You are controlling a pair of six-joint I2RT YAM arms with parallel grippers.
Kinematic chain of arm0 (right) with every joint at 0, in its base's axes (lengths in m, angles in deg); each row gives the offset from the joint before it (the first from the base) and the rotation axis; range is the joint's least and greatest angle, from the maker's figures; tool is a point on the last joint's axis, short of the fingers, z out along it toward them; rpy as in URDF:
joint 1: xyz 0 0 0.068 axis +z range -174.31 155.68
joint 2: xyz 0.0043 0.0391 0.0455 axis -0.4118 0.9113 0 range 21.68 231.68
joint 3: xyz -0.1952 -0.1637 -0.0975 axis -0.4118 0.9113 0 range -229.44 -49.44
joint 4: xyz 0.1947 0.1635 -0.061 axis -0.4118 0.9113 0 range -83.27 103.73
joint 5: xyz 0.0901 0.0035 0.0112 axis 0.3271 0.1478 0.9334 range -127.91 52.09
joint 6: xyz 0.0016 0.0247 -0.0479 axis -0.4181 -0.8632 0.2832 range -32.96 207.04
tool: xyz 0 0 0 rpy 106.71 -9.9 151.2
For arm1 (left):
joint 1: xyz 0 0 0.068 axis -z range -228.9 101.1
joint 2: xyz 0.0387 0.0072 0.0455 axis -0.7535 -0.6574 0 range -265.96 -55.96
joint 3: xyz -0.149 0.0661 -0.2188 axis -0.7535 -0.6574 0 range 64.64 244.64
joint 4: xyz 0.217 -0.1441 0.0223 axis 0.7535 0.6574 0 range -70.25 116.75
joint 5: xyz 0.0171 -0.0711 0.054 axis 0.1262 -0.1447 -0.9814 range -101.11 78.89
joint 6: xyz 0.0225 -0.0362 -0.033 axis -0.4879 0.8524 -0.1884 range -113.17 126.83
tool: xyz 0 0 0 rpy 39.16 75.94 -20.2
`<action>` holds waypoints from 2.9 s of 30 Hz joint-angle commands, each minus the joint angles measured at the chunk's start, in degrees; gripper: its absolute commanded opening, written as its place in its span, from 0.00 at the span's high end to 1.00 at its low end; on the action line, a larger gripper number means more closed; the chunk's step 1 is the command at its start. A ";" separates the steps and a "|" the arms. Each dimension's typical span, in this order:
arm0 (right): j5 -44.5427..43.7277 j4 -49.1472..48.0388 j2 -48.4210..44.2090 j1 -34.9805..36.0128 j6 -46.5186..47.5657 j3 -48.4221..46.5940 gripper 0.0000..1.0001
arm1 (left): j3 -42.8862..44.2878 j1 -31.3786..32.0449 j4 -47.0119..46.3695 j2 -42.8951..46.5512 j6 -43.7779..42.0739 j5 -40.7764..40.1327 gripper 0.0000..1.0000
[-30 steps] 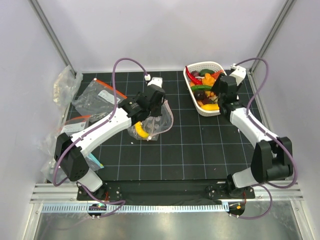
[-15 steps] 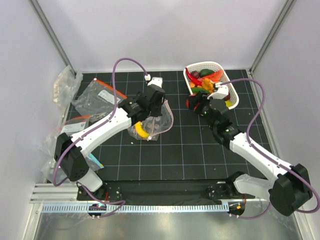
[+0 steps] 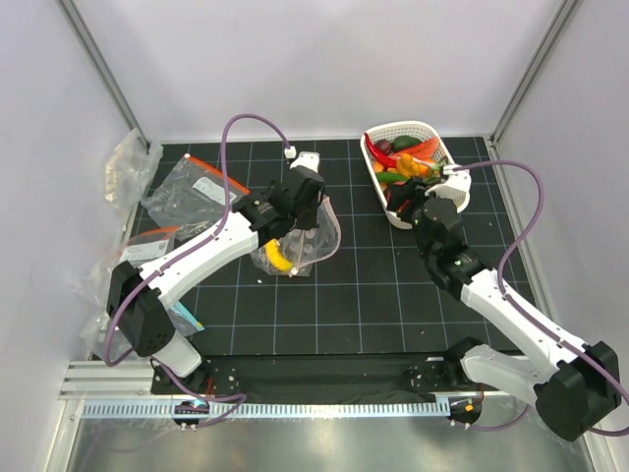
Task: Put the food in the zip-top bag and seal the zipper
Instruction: Place the fake fruit in the zipper food storage bag.
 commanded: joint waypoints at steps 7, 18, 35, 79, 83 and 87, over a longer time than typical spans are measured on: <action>-0.58 2.47 7.91 -10.14 -9.83 -3.56 0.67 | 0.08 -0.01 -2.06 -0.49 0.23 0.43 1.00; 17.11 -0.60 10.91 -14.82 -9.78 -3.21 0.67 | 3.75 -0.10 -5.59 -8.48 -1.26 6.59 1.00; 25.10 -4.21 12.23 -14.91 -9.25 -2.33 0.67 | 35.22 -5.55 -2.33 -35.20 10.42 27.06 1.00; 31.88 -3.34 18.29 -13.86 -10.74 -4.26 0.47 | 36.65 -7.74 3.38 -25.90 10.70 26.37 1.00; 32.84 -3.06 19.78 -13.07 -10.48 -5.23 0.49 | 34.27 -7.83 5.75 -22.47 8.15 20.93 1.00; 34.42 -5.17 20.14 -11.57 -10.56 -4.79 0.33 | 34.88 -7.83 12.51 -20.53 4.90 13.57 1.00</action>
